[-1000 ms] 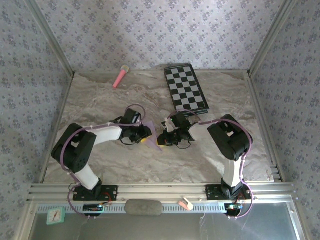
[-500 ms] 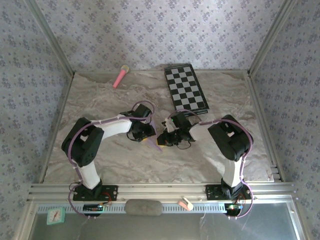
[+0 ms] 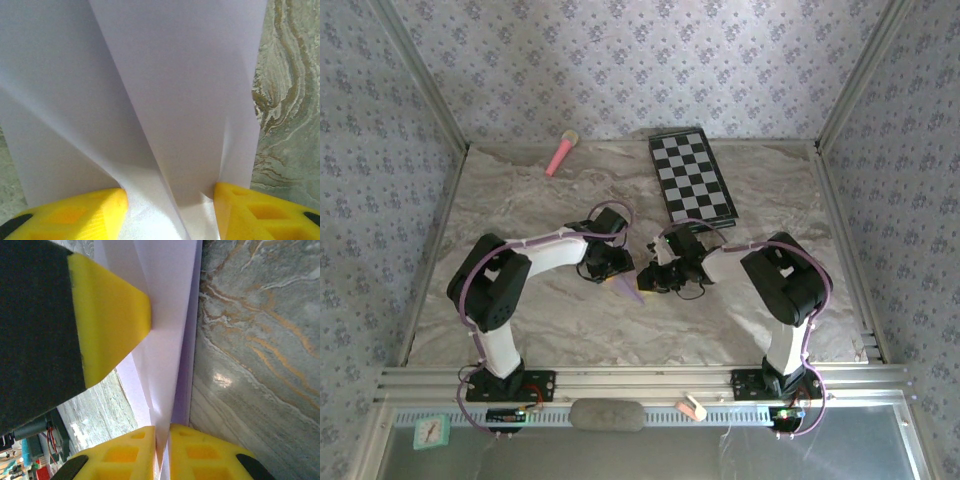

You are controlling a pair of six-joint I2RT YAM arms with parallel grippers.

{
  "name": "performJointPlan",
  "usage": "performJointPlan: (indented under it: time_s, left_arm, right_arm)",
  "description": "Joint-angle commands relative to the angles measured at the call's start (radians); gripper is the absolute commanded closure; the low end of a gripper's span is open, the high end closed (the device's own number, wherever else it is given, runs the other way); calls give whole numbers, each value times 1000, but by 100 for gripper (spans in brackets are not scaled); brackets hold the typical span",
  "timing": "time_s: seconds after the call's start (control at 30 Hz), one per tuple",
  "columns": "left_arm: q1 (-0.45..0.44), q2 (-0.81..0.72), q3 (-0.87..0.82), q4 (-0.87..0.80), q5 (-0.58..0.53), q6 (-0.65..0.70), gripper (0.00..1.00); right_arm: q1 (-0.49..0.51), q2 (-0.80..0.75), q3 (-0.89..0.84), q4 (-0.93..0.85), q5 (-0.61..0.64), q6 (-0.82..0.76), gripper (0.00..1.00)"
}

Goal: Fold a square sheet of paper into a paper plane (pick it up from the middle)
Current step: Fourth fold the wing at the center of the table.

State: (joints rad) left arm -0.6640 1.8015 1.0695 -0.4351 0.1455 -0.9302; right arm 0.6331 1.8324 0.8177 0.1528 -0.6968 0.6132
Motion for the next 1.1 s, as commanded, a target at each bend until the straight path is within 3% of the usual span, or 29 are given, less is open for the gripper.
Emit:
performJointPlan:
  time_s: [0.0,0.67,0.9,1.07]
  left_arm:
    - [-9,102,-56,-117,-43,20,46]
    - [-13,62,12,-131,-19,43,41]
    - [16,-89,61,-65,26,67,39]
    - [51,-224,-36,111,115,48,38]
  right_arm:
    - [6,-4,-19,-87,14,7,85]
    - [8,60,-44,-91,57,66,92]
    - [4,68,-44,-109,68,72,92]
    - [1,69,-42,-125,72,65,92]
